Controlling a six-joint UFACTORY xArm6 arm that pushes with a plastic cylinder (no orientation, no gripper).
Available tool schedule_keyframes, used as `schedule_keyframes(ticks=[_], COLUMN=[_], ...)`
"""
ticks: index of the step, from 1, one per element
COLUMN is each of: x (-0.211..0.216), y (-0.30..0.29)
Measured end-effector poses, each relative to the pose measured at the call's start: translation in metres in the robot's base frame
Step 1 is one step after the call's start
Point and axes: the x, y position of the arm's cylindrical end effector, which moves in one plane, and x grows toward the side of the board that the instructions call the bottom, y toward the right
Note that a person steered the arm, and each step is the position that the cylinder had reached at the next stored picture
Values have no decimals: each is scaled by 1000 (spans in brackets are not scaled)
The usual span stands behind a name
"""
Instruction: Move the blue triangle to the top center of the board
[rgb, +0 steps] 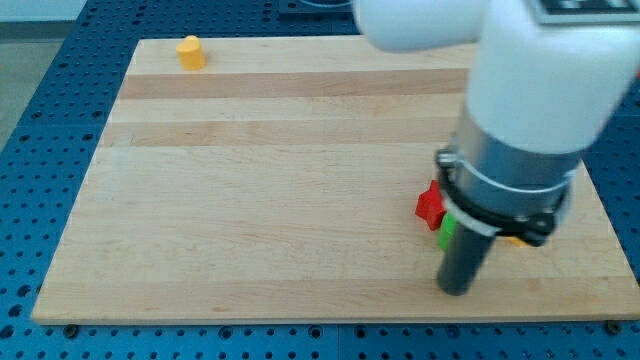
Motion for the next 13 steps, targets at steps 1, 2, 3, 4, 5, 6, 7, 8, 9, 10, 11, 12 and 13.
schedule_keyframes(ticks=[1, 2, 3, 4, 5, 6, 7, 8, 9, 10, 11, 12, 13], x=[-4, -20, -37, -51, -63, -77, -92, -106, -114, -107, -96, -98, -112], y=[28, 37, 37, 37, 37, 37, 37, 36, 27, 26, 15, -3, -16])
